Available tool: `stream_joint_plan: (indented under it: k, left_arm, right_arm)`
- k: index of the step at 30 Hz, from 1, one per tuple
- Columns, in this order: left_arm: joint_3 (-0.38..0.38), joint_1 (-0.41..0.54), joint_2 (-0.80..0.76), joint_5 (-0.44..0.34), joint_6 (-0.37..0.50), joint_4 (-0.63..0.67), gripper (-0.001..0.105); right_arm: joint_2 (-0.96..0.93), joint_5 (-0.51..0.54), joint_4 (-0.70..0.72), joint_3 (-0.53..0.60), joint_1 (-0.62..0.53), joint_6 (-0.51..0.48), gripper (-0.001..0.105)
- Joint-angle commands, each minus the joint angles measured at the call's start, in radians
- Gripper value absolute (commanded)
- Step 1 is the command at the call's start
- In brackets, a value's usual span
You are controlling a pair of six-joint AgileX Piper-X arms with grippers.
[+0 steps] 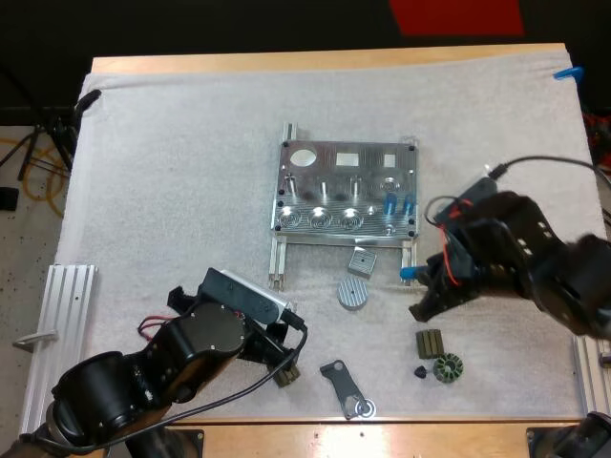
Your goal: Load cells from right to left
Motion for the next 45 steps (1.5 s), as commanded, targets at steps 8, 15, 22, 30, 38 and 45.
stream_joint_plan:
  k: [8,15,22,30,38,45]
  left_arm:
    - [0.006,-0.001,-0.004,-0.024,-0.026,0.033,0.067]
    - [0.006,-0.001,-0.004,-0.024,-0.026,0.031,0.067]
    - [0.006,-0.001,-0.004,-0.024,-0.026,0.031,0.067]
    - [0.006,-0.001,-0.004,-0.024,-0.026,0.031,0.067]
    - [0.006,-0.001,-0.004,-0.024,-0.023,0.031,0.067]
    - [0.006,-0.001,-0.004,-0.024,-0.008,0.031,0.067]
  right_arm:
    - [0.176,0.095,0.034,-0.189,0.0,-0.111,0.0]
    - [0.356,0.142,0.046,-0.311,0.0,-0.174,0.0]
    - [0.48,0.202,0.067,-0.416,0.0,-0.24,0.0]
    - [0.603,0.237,0.091,-0.521,0.0,-0.299,0.0]
    - [0.692,0.308,0.089,-0.542,0.0,-0.357,0.0]
    - [0.733,0.312,0.048,-0.542,0.0,-0.364,0.0]
